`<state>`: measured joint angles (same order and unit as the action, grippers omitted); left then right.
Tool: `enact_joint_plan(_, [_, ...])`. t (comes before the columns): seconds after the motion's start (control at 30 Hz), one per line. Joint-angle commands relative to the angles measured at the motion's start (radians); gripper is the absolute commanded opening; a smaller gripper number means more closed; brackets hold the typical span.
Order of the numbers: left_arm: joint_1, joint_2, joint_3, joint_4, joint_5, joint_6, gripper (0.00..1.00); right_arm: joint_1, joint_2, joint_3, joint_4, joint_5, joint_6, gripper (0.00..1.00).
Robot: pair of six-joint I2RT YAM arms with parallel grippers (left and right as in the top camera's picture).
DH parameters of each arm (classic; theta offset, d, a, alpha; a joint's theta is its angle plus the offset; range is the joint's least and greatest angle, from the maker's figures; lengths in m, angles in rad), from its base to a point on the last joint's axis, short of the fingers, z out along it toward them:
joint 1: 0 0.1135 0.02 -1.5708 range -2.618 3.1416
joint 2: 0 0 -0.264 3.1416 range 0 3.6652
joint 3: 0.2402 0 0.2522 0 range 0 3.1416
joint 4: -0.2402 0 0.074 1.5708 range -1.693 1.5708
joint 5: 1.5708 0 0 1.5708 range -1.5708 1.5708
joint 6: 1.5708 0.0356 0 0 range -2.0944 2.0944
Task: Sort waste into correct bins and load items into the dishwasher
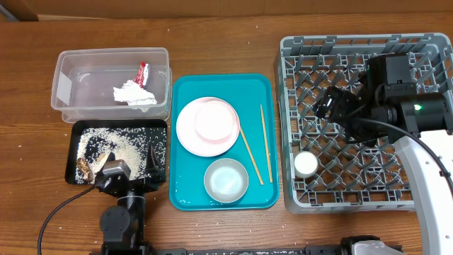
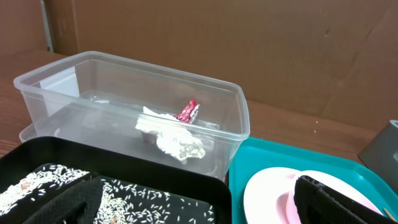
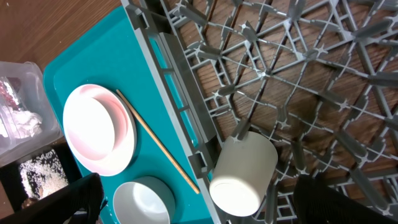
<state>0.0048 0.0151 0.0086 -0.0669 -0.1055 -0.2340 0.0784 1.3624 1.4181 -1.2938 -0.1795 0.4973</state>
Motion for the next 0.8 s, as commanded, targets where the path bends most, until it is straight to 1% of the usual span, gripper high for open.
enact_joint_plan(0.0, [0.009,-0.011,-0.004,0.002,0.005,-0.01,1.0,-0.001,-0.005,0.008,0.006,-0.005,-0.005,1.0])
enact_joint_plan(0.6, [0.009,-0.011,-0.004,0.001,0.005,-0.01,1.0,-0.001,-0.005,0.008,0.01,-0.01,0.002,1.0])
enact_joint_plan(0.7, [0.009,-0.011,-0.004,0.001,0.005,-0.01,1.0,-0.001,-0.005,0.008,0.055,-0.073,0.011,1.0])
enact_joint_plan(0.77, [0.009,-0.011,-0.004,0.001,0.005,-0.01,1.0,0.0,-0.005,0.008,0.099,-0.184,-0.022,1.0])
